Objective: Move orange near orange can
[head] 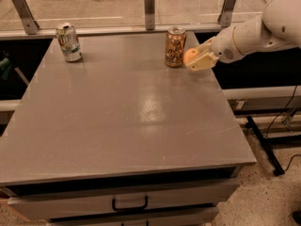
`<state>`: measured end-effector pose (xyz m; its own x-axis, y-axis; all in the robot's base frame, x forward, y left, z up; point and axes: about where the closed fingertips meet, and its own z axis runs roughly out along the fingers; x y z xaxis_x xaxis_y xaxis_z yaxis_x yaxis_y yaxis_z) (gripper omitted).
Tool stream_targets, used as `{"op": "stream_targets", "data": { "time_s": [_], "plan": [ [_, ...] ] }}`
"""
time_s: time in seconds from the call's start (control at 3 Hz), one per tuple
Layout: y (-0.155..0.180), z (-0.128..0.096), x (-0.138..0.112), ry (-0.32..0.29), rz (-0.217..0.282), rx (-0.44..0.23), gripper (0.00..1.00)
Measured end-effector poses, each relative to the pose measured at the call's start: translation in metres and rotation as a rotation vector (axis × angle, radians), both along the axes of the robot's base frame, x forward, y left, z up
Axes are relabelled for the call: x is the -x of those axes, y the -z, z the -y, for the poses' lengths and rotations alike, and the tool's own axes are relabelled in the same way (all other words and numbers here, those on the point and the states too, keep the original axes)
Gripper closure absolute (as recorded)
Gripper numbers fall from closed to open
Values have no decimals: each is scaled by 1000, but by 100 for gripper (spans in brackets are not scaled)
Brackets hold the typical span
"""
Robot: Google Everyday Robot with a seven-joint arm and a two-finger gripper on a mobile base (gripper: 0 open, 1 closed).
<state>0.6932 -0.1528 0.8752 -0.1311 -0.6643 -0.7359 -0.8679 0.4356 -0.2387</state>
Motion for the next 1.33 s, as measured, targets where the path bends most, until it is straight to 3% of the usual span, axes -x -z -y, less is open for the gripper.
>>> {"op": "stream_targets", "data": {
  "time_s": [0.67, 1.0, 1.33],
  "plan": [
    [17, -3, 2, 12, -23, -28, 12],
    [21, -11, 2, 2, -33, -32, 0],
    [21, -11, 3, 2, -33, -32, 0]
  ]
}}
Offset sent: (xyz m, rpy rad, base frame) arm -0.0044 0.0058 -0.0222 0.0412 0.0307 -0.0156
